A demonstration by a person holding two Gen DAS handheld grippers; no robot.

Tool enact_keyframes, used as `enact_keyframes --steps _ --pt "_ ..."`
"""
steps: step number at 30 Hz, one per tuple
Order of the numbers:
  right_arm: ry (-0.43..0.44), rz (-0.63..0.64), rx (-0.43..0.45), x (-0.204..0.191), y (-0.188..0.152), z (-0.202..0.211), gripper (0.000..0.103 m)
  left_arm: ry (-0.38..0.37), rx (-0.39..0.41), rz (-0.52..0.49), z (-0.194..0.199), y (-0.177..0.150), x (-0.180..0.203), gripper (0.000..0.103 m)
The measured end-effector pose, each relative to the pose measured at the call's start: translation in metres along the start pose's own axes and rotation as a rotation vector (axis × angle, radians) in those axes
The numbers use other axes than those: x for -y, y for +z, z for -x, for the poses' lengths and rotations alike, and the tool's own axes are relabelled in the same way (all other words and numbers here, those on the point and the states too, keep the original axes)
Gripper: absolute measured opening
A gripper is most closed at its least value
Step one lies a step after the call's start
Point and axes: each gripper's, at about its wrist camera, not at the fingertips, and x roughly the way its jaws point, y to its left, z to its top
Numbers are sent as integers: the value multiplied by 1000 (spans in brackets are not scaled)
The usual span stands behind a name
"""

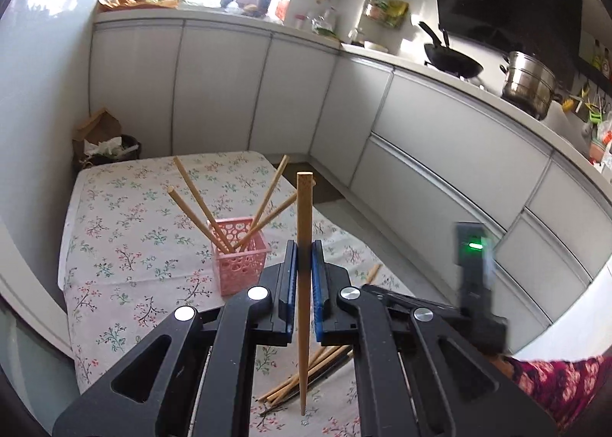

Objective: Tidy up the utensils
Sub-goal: 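Lift the chopstick with the left tool while the right tool grasps another chopstick, then carry both upright chopsticks over the pink mesh cup with both tools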

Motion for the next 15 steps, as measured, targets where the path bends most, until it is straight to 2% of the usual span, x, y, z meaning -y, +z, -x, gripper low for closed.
enact_keyframes --steps 5,15 --pt "20 158 146 -16 5 57 7 18 30 15 9 5 12 7" --pt "87 180 238 -16 30 113 7 83 98 39 21 35 17 6"
